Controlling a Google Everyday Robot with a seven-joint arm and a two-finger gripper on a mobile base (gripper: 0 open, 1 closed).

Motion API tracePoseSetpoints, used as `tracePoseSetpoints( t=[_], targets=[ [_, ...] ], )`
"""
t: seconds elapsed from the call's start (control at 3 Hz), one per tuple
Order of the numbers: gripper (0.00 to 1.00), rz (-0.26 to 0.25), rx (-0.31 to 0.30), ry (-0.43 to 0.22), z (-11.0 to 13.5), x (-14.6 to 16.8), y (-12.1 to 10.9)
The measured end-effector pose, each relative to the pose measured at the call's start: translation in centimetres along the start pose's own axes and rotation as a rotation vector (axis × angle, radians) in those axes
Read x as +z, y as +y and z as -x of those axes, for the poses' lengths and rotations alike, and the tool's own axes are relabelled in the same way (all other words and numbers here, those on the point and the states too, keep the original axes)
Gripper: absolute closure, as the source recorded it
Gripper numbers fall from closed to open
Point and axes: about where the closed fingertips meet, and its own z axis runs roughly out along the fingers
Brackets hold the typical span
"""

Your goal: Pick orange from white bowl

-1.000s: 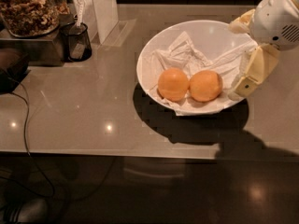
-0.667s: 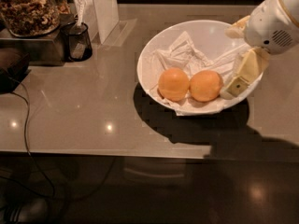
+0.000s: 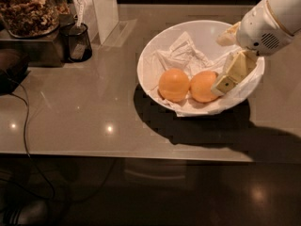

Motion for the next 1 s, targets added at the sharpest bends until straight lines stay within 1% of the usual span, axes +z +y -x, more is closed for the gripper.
tracePoseSetpoints(
  t=[0.33, 0.67, 1.0],
  targets=[
    [0.33, 0.011, 0.000, -0.005, 0.1, 0.3, 0.1],
    [0.23, 0.035, -0.002, -0.017, 0.2, 1.0, 0.2],
    [0.15, 0.144, -0.011, -0.028, 0.5, 4.2, 0.5]
  ],
)
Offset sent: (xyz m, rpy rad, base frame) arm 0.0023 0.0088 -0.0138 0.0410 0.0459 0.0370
